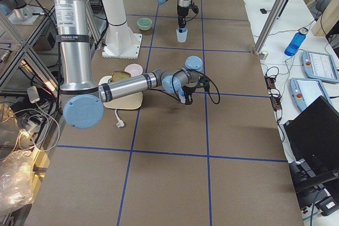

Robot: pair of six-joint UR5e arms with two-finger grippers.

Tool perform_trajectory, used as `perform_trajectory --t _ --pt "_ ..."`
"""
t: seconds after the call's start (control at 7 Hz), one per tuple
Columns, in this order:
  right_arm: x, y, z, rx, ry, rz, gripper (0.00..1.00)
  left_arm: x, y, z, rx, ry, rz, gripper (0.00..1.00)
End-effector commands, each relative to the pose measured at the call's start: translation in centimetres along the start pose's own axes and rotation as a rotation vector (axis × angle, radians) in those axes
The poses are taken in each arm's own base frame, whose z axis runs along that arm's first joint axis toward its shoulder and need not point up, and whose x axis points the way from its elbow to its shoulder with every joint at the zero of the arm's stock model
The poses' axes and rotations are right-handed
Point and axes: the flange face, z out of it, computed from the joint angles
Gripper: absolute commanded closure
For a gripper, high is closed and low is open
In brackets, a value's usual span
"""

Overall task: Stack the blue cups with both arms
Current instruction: 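Carry the grasped blue cup with the left gripper to the table center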

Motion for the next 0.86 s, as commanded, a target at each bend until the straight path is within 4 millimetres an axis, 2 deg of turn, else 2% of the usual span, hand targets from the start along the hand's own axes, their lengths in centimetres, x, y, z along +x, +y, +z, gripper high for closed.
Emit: perform_trajectory --t 0.0,0.29,0.57,0.71 --pt "-0.8 -0.1 0.4 -0.004 -0.001 -0.007 0.44 0.8 1.3 1.7 0.011 -0.017 0.014 1.00" --pt "-0.9 -0.1 0.4 -0.003 -0.001 -0.009 1.00 1.4 1.7 2.1 0.008 -0.017 0.019 1.00" --pt "-1.9 -0.8 -0.1 0.004 -0.010 -0.016 1.00 1.8 2.1 3.4 -0.002 -0.034 0.024 1.00" --pt "-2.5 -1.2 -0.4 0.010 -0.016 -0.023 1.00 1.5 2.1 3.2 0.002 -0.034 0.026 1.00"
